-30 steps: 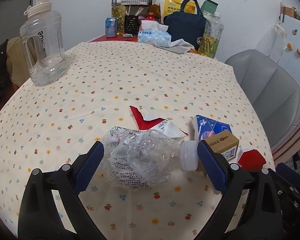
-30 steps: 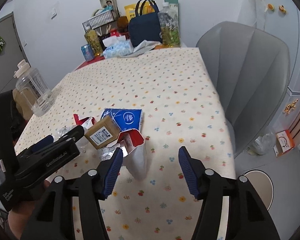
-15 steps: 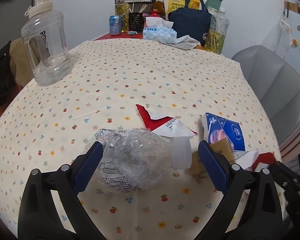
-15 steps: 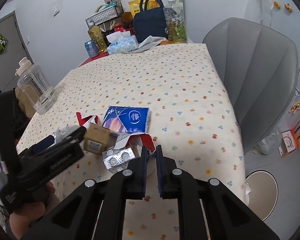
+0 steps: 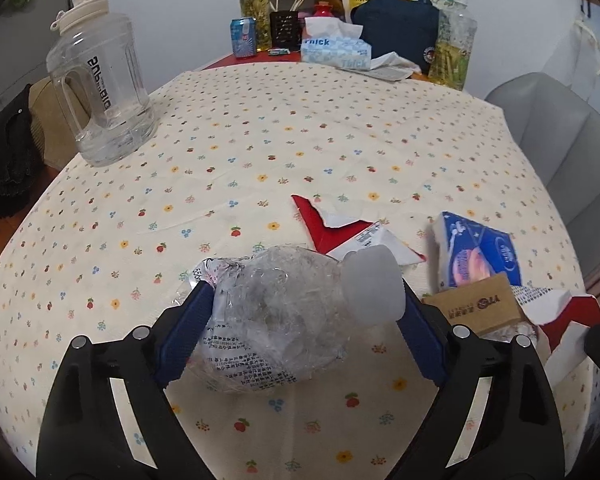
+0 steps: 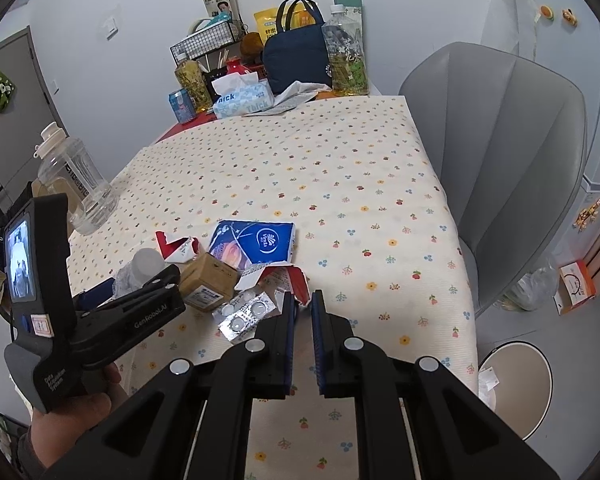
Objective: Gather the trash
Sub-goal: 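Grasp the crushed plastic bottle with the left tool while the right tool grasps the red-and-white paper scrap, then carry the bottle and paper scrap in both tools over to the beige bin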
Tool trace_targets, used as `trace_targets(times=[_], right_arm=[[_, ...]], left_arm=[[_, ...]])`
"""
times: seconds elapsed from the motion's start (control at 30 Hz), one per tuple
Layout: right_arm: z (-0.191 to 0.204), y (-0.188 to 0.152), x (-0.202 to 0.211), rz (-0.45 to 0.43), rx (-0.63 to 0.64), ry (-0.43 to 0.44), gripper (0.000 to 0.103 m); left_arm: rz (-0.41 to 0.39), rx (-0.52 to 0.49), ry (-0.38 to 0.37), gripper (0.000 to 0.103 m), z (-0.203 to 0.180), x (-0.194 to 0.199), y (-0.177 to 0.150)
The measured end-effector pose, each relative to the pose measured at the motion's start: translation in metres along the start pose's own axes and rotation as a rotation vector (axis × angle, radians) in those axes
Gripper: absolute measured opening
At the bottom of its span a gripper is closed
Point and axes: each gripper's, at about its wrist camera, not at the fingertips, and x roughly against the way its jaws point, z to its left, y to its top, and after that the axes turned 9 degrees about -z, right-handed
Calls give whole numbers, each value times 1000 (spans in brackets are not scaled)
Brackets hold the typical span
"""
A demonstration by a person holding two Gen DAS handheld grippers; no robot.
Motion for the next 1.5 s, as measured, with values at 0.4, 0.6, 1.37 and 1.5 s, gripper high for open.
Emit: trace_targets(times=[0.4, 0.6, 1.37, 1.5], right_arm=[[8, 4, 29, -50, 26, -27, 10], [17, 4, 49, -85, 43, -28, 9], [-55, 6, 135, -209, -30, -208, 9], [-76, 4, 145, -220, -60, -236, 9]], left_arm=[[-97, 60, -52, 68, 11, 35, 7], [-138, 67, -88, 68, 12, 58, 10], [-210, -34, -301, 68, -77, 126, 11], [-204, -76, -337, 68, -103, 131, 8]])
